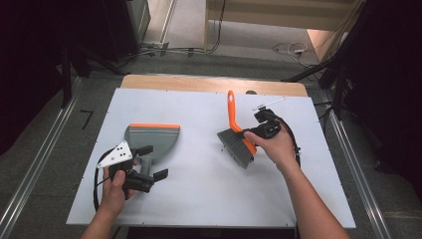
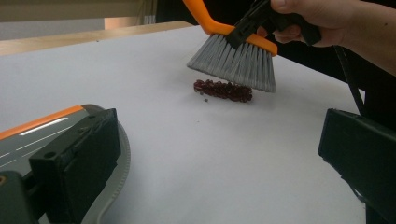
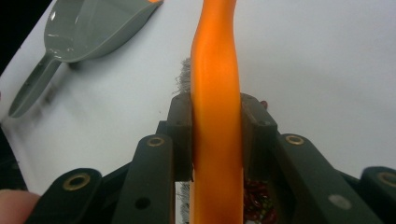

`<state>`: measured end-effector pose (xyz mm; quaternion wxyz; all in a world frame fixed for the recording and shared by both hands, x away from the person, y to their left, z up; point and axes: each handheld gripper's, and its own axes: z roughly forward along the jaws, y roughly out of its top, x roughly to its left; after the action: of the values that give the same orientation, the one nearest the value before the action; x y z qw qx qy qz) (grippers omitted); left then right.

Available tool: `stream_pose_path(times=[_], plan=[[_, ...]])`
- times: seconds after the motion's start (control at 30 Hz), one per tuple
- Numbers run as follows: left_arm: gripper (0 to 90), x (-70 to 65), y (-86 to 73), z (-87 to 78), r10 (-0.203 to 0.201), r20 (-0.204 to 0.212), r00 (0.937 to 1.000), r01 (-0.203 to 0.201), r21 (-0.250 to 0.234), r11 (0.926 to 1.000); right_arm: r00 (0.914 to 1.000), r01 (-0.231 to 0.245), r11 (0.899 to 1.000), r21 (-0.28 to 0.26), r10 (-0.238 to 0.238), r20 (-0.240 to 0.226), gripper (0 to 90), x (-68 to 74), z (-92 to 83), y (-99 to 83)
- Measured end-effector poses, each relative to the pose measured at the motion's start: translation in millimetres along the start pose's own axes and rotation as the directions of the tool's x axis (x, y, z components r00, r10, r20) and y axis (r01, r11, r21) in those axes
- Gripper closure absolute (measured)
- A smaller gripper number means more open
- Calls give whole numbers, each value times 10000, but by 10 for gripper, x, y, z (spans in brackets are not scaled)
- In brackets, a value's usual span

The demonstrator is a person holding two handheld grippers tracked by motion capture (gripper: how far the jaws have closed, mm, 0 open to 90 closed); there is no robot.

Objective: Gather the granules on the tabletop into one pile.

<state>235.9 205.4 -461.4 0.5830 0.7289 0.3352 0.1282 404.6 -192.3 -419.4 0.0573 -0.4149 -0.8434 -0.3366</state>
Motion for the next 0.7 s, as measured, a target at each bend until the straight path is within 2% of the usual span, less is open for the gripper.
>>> stream_pose_path(times=[0.3, 0.5, 0.7], plan=[[0, 3, 1, -6, 0, -32, 10000, 1, 13, 10000, 9966, 641, 9969, -455, -616, 540, 680, 30, -235, -132], [0, 15, -5, -8, -19, -62, 10000, 19, 4, 10000, 9883, 1129, 9912, -688, -1049, 1105, 680, 54, -369, -286], [0, 16, -2, -12, 10, -101, 9999, -10, -2, 10000, 9866, 1134, 9878, -1065, -993, 1296, 680, 4, -506, -482]])
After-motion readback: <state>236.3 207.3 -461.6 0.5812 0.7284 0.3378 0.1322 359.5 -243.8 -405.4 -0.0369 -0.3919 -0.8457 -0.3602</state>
